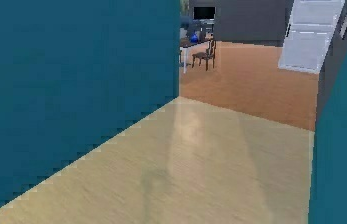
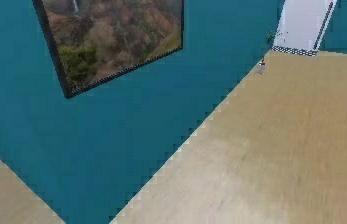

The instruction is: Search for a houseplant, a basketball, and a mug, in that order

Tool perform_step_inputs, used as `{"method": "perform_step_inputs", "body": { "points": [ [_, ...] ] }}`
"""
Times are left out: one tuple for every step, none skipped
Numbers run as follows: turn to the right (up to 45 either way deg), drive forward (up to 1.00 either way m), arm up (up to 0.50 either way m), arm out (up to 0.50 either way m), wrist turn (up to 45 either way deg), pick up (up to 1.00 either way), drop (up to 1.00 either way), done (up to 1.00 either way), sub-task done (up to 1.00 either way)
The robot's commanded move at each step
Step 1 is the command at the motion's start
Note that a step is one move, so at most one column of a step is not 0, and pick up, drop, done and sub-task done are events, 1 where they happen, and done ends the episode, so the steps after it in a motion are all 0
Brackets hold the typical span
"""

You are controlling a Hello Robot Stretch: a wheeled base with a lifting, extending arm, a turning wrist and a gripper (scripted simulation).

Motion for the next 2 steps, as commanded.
{"method": "perform_step_inputs", "body": {
  "points": [
    [0.0, 0.65, 0.00, 0.00, 0.0, 0.00, 0.00, 0.00, 0.00],
    [21.0, 0.00, 0.00, 0.00, 0.0, 0.00, 0.00, 0.00, 0.00]
  ]
}}
